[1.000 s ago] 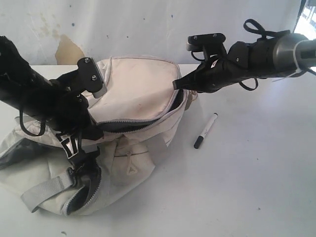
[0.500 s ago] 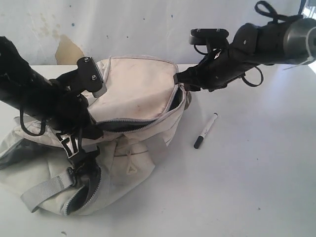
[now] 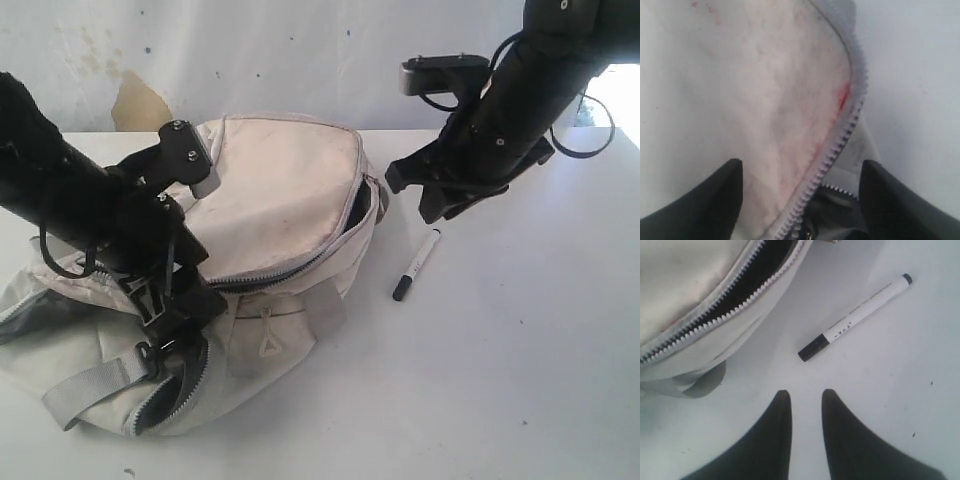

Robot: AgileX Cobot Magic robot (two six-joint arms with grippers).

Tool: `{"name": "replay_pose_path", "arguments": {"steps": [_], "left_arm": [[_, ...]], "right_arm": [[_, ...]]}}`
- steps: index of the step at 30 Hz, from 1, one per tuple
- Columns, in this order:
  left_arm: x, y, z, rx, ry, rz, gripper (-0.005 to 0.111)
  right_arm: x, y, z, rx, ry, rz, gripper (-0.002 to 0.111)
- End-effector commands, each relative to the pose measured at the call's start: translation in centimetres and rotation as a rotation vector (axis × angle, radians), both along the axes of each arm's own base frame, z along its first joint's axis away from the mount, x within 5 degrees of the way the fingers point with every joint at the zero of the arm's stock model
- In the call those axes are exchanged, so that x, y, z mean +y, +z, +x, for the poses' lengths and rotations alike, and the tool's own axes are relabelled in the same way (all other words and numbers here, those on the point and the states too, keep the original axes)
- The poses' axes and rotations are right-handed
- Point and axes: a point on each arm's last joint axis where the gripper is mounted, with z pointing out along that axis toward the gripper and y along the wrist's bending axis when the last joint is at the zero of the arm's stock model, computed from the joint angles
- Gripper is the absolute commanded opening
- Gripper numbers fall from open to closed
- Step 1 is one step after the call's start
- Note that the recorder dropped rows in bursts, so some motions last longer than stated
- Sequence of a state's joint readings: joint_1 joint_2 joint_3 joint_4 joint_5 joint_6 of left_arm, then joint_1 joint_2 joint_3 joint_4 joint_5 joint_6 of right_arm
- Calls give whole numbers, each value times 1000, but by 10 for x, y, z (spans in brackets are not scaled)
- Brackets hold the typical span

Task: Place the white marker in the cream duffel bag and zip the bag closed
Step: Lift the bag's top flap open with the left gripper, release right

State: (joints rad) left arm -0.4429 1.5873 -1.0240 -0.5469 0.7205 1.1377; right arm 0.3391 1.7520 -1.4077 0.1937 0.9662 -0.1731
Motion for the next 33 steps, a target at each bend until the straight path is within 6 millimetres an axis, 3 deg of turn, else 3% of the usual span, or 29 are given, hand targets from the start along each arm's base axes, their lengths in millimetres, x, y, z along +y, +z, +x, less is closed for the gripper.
{"name": "replay_pose_path", "arguments": {"steps": [1,5,15,17,22,23,28,33], "left_arm": [[-6,6,-2,-3,-14,-81,70],[-9,7,0,1,19,-137,64],[-11,-10,15,-35,82,-113,61],[-10,-10,17,-48,95,-115,51],[-10,-10,17,-51,101,-117,3],[-10,-10,18,-58,101,-116,0],[-9,-5,24,-113,141,-129,0],[-13,16,33,-173,145,-165,0]], "right_arm": [[-5,-12,-4,-12,1,-31,20],[-8,-12,-4,-19,12,-62,20],[-8,-14,-4,-21,3,-59,20],[-10,-15,-3,-20,-29,-50,20],[-27,-18,4,-19,-122,-37,20],[-31,-18,5,-18,-133,-36,20],[-43,-20,10,-14,-193,-27,20],[-43,-28,15,-10,-206,-25,20]]}}
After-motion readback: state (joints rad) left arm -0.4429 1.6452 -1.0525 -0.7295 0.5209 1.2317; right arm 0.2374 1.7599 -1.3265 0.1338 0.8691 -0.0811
